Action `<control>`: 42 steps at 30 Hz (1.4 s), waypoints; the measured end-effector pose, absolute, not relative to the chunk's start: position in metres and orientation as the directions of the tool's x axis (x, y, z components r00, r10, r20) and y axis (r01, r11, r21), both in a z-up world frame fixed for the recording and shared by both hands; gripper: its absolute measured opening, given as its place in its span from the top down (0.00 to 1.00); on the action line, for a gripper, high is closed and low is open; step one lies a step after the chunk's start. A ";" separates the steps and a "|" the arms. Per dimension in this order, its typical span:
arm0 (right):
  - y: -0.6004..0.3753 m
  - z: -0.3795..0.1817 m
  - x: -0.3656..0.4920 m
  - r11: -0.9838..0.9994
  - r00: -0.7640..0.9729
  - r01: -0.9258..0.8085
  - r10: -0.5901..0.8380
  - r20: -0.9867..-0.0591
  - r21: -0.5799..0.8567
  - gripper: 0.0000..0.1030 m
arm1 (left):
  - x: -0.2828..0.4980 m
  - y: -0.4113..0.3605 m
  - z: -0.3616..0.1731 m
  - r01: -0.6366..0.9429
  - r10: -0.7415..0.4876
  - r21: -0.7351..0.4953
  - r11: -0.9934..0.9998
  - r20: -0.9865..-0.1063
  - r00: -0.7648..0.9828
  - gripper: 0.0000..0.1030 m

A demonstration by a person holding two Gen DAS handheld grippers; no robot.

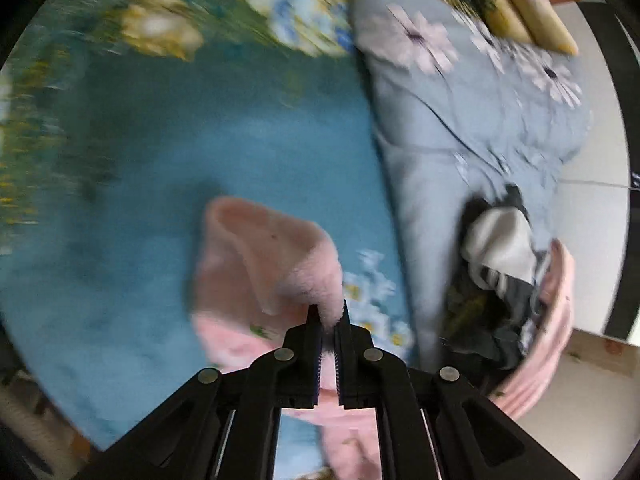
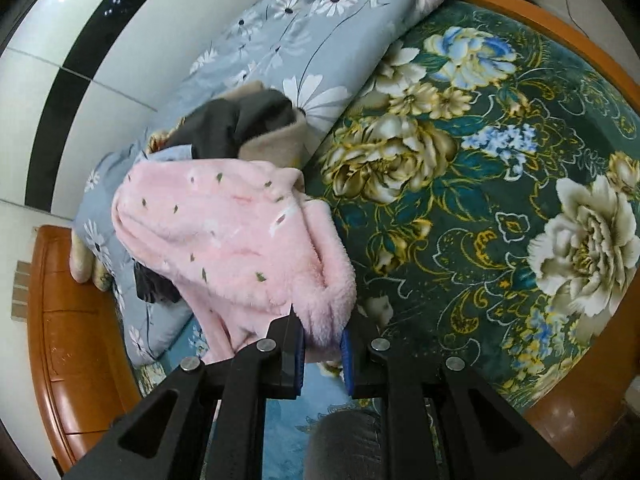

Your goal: Fold clothes

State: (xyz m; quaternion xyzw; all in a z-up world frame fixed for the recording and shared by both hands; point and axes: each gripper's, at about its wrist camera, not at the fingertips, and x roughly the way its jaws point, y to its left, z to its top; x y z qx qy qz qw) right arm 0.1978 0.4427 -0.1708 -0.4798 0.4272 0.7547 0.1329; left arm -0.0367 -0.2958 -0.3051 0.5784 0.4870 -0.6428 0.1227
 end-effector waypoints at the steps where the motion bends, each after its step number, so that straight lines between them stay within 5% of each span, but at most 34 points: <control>1: 0.442 -0.175 0.194 -0.601 -0.494 -0.613 -0.216 -0.842 0.513 0.85 | -0.045 -0.290 -0.308 0.711 0.417 -0.496 -0.499 -0.856 -0.305 0.79; 3: 0.445 -0.175 0.188 -0.608 -0.483 -0.614 -0.214 -0.849 0.503 0.85 | -0.057 -0.278 -0.309 0.685 0.432 -0.520 -0.511 -0.844 -0.319 0.48; 4: 0.446 -0.176 0.186 -0.611 -0.475 -0.618 -0.211 -0.854 0.494 0.85 | -0.059 -0.275 -0.308 0.666 0.429 -0.532 -0.523 -0.840 -0.334 0.43; 10: 0.455 -0.189 0.177 -0.608 -0.426 -0.652 -0.199 -0.883 0.452 0.85 | -0.025 -0.287 -0.347 0.719 0.305 -0.359 -0.595 -0.929 -0.211 0.41; 15: 0.453 -0.203 0.168 -0.617 -0.372 -0.669 -0.205 -0.905 0.415 0.85 | 0.012 -0.294 -0.403 0.819 0.321 -0.286 -0.498 -0.938 -0.133 0.41; 20: 0.450 -0.203 0.155 -0.638 -0.330 -0.669 -0.202 -0.922 0.380 0.85 | 0.015 -0.283 -0.431 0.831 0.350 -0.305 -0.465 -0.926 -0.143 0.50; 25: 0.449 -0.201 0.144 -0.663 -0.309 -0.658 -0.195 -0.931 0.357 0.85 | 0.008 -0.276 -0.432 0.824 0.346 -0.322 -0.467 -0.924 -0.165 0.91; 31: 0.450 -0.202 0.141 -0.659 -0.317 -0.657 -0.197 -0.928 0.365 0.85 | 0.012 -0.290 -0.374 0.773 0.357 -0.510 -0.377 -0.850 -0.387 0.93; 39: 0.453 -0.214 0.140 -0.640 -0.301 -0.676 -0.213 -0.930 0.365 0.85 | -0.114 -0.275 -0.333 0.651 0.418 -0.620 -0.438 -0.782 -0.462 0.93; 42: 0.455 -0.215 0.137 -0.639 -0.298 -0.678 -0.213 -0.930 0.363 0.85 | -0.161 -0.252 -0.327 0.581 0.499 -0.686 -0.438 -0.723 -0.477 0.81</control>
